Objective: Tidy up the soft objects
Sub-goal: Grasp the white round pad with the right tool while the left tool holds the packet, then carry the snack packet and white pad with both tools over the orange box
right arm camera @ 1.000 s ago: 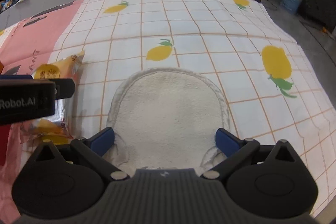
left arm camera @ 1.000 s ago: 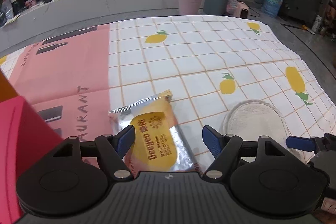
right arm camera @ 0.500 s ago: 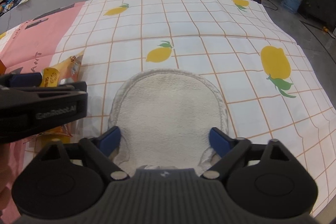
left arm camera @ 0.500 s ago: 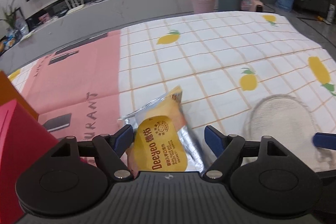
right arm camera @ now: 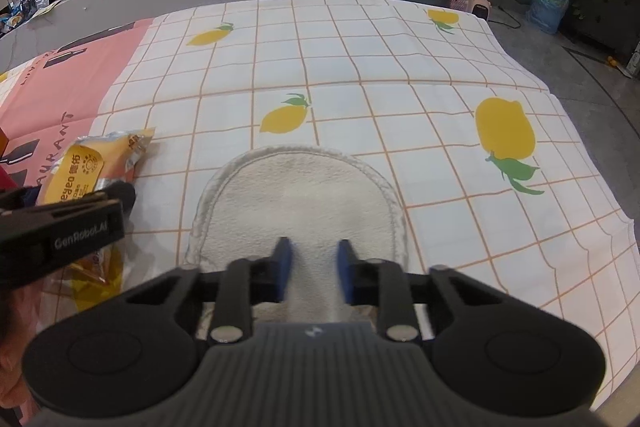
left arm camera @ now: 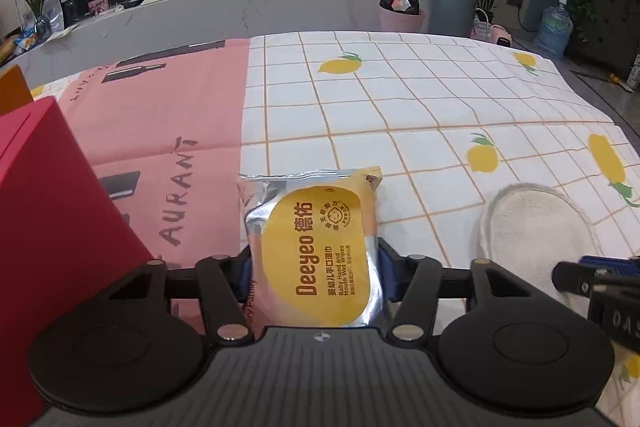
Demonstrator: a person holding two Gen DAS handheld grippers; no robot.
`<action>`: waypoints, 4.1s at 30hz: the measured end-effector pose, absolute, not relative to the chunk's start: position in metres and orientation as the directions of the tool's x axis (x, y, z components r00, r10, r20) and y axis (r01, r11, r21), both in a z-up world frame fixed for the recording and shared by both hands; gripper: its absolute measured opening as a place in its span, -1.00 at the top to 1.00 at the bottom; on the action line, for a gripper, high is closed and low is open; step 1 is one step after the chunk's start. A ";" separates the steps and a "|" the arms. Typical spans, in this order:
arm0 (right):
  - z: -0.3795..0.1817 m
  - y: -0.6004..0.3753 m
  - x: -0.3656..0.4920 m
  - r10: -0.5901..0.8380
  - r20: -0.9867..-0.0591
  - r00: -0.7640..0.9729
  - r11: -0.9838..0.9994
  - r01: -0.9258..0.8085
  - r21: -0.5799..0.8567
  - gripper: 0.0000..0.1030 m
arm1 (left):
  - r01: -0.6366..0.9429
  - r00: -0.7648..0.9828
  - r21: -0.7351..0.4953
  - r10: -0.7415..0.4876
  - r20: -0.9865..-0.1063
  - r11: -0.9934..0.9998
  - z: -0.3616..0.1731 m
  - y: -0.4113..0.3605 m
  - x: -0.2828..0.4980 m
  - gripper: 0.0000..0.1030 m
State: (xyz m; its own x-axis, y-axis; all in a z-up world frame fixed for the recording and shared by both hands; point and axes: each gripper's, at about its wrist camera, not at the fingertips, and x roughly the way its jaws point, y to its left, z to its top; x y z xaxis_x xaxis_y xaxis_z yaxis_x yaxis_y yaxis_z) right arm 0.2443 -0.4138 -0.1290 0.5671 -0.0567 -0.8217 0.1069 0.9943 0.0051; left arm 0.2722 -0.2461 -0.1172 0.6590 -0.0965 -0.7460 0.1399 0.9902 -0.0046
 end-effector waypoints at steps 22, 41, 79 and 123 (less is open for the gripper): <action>-0.144 -0.390 0.257 -0.110 -0.827 0.551 0.986 0.165 -0.021 -0.95 | 0.355 0.602 -0.056 -0.274 -0.750 0.933 -0.112 -0.225 0.172 -0.13; -0.140 -0.404 0.250 -0.095 -0.815 0.571 0.983 0.183 0.014 -0.55 | 0.398 0.601 -0.080 -0.326 -0.730 0.914 -0.118 -0.227 0.166 -0.15; -0.042 -0.391 0.165 -0.112 -0.584 0.804 0.960 0.239 0.144 0.75 | 0.464 0.691 -0.073 -0.412 -0.594 0.883 -0.041 -0.229 0.122 -0.13; 0.014 -0.039 0.199 0.330 -0.574 0.750 0.935 -0.342 0.090 0.70 | -0.043 0.726 -0.194 -0.102 -0.681 0.980 -0.027 0.076 0.204 -0.12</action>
State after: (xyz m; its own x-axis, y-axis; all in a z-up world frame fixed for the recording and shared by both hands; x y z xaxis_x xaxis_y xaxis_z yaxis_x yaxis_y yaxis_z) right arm 0.1988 -0.0386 0.0139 0.7497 0.3297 -0.5739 -0.3424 0.9352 0.0900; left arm 0.2036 0.0755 -0.0274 0.7256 -0.1023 -0.6805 -0.0434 0.9801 -0.1937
